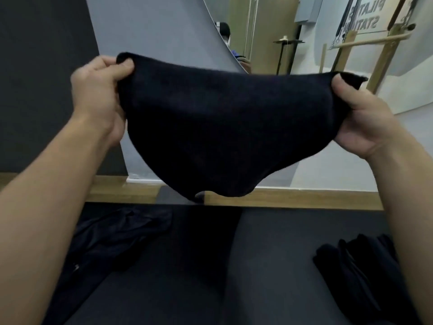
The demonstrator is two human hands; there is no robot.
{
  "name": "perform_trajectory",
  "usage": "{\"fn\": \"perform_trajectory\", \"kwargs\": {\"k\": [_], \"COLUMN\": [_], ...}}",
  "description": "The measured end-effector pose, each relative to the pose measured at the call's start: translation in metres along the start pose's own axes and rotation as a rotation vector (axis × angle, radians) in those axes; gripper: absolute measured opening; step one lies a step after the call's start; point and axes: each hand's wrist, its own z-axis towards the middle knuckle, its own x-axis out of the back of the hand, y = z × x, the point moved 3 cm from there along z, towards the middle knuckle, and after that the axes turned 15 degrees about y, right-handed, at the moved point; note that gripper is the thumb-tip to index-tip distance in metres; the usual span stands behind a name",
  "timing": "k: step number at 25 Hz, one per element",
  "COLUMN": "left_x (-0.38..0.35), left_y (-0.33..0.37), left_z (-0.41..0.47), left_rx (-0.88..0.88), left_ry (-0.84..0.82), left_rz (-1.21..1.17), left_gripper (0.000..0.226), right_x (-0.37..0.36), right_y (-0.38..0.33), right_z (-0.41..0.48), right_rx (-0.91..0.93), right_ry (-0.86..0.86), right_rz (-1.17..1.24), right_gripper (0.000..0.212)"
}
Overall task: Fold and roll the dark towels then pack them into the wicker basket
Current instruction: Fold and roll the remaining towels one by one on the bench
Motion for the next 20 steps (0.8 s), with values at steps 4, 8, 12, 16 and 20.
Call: {"fn": "perform_trajectory", "kwargs": {"k": [4,8,12,16,20], "left_x": [0.053,0.089,0.119,0.128,0.101], "left_y": [-0.042,-0.125,-0.207,-0.258,-0.305], "left_z": [-0.051,-0.073,-0.083,-0.079,-0.055], "left_rx": [0.395,0.681,0.833,0.796,0.573], "left_ry": [-0.349,-0.398,-0.375,-0.255,-0.087], "left_rz": [0.141,0.315,0.618,0.833,0.893], "left_gripper": [0.035,0.01,0.013,0.006,0.007], "right_x": [0.033,0.059,0.075,0.086,0.086], "right_y": [0.049,0.131,0.208,0.269,0.304], "right_z": [-0.055,-0.078,-0.089,-0.071,-0.023], "right_rx": [-0.148,-0.386,-0.635,-0.716,-0.472], "right_ry": [-0.201,-0.162,0.001,0.193,0.262], "right_rz": [-0.132,-0.172,-0.282,-0.423,-0.745], "right_gripper": [0.049,0.058,0.044,0.034,0.006]}}
